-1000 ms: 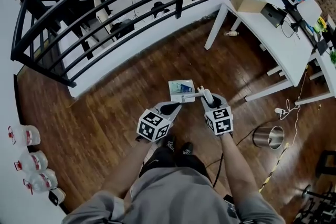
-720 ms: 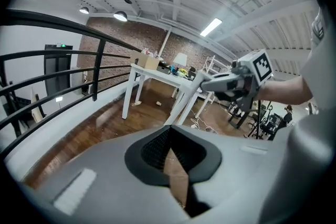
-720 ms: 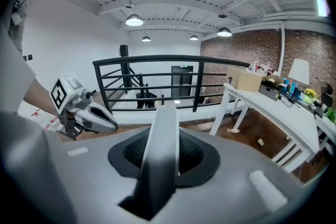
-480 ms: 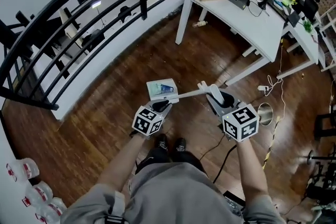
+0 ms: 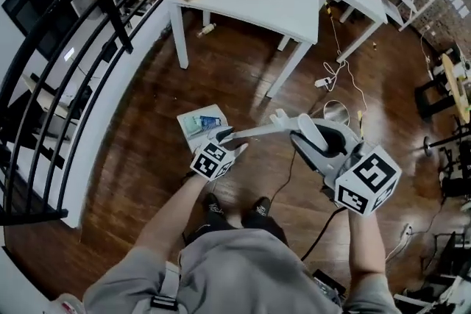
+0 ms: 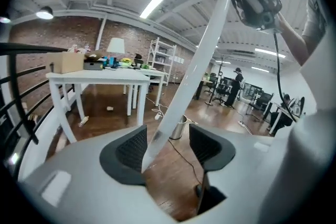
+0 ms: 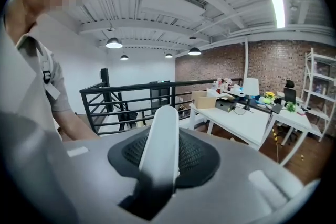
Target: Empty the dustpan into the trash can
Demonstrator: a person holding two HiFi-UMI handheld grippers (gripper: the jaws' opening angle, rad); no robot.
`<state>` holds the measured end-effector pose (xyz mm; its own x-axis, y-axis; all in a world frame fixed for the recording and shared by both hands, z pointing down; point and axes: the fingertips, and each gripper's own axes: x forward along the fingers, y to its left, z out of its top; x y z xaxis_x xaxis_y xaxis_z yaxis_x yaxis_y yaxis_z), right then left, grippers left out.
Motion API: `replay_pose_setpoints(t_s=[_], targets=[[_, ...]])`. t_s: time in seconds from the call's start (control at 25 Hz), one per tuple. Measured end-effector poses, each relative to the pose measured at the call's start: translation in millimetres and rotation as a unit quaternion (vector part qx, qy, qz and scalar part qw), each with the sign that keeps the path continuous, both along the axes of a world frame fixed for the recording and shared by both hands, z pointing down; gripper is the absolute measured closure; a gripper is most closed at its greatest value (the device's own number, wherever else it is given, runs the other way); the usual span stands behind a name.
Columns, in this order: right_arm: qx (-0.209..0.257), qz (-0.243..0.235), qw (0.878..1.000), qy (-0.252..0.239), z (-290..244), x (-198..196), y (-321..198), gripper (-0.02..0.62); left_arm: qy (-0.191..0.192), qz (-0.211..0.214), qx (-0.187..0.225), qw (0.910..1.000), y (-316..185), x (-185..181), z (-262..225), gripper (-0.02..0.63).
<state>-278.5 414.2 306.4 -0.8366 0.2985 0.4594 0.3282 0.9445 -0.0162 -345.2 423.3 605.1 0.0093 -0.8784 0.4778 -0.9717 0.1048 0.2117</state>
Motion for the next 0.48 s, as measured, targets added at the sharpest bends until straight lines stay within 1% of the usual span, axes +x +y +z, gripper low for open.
replay_pose_setpoints(t_s=[0.08,0.16,0.2,0.24,0.36,0.48], targets=[[-0.001,0.029,1.0,-0.01,-14.2,26.5,-21.9,0.489,-0.009,0.041,0.005,0.9991,-37.7,23.8,-5.9,0.37],[0.0,0.062,0.998,-0.021,-22.4,54.4,-46.8,0.488,-0.017,0.073,0.016,0.9971,-74.4,46.7,-9.8,0.375],[0.001,0.079,0.996,-0.027,-24.5,69.1,-61.0,0.488,-0.024,0.086,0.021,0.9957,-92.2,58.4,-10.8,0.438],[0.001,0.097,0.995,-0.031,-26.0,84.5,-76.8,0.488,-0.033,0.103,0.024,0.9939,-110.2,71.9,-11.5,0.469],[0.003,0.148,0.988,-0.046,-33.0,131.5,-132.8,0.486,-0.06,0.165,0.019,0.9842,-169.6,120.4,-16.5,0.481],[0.006,0.193,0.98,-0.056,-39.2,176.3,-189.6,0.485,-0.073,0.212,0.017,0.9744,-231.7,165.4,-24.6,0.486]])
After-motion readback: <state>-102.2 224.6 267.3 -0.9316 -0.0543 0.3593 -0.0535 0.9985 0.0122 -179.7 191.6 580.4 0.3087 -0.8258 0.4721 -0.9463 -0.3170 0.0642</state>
